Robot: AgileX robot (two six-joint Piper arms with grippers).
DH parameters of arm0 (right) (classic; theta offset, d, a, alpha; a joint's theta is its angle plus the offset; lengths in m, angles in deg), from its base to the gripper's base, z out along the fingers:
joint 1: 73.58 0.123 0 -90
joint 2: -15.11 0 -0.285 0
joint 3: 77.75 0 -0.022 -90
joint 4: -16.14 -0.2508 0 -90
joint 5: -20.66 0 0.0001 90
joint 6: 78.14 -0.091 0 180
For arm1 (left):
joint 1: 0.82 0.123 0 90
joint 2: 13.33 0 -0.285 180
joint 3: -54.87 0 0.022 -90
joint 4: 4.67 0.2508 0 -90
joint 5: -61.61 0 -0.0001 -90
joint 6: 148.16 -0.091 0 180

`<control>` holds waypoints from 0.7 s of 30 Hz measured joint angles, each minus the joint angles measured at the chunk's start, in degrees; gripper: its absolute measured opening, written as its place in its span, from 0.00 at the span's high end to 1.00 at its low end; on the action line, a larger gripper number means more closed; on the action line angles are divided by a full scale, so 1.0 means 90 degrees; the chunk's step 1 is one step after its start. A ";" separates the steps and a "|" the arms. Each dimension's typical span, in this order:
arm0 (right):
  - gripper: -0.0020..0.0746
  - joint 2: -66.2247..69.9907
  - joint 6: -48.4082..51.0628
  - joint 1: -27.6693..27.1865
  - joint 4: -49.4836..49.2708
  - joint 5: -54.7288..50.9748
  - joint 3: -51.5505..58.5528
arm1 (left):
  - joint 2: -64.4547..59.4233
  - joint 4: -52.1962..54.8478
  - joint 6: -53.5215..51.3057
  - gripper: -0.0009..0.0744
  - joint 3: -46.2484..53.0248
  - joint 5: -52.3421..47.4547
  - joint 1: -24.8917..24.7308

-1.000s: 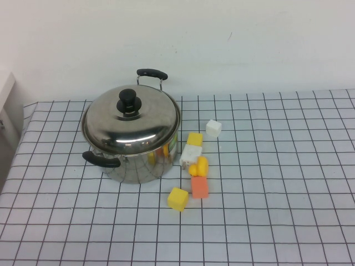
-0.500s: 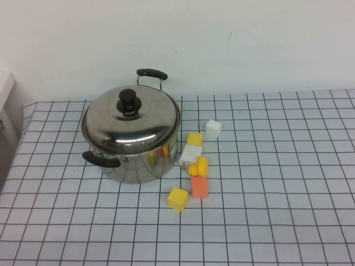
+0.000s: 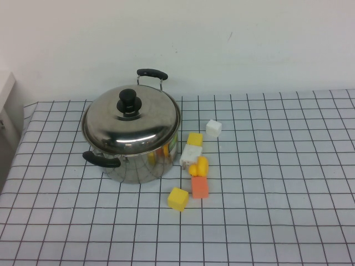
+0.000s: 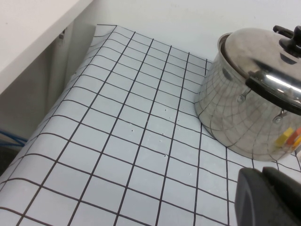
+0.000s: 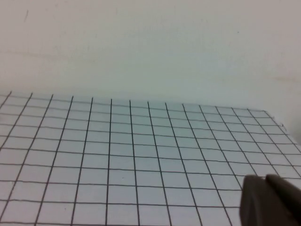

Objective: Cover the pot

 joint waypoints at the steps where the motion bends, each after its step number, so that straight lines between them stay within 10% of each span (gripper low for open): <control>1: 0.98 -0.0075 -0.0046 -0.0010 0.0002 -0.0077 0.0000 | 0.0000 0.0000 0.0000 0.99 0.0000 0.0000 0.0000; 21: 0.98 -0.0137 -0.0327 0.0365 -0.0007 -0.1201 -0.0022 | 0.0000 0.0000 0.0000 0.99 0.0000 0.0000 0.0000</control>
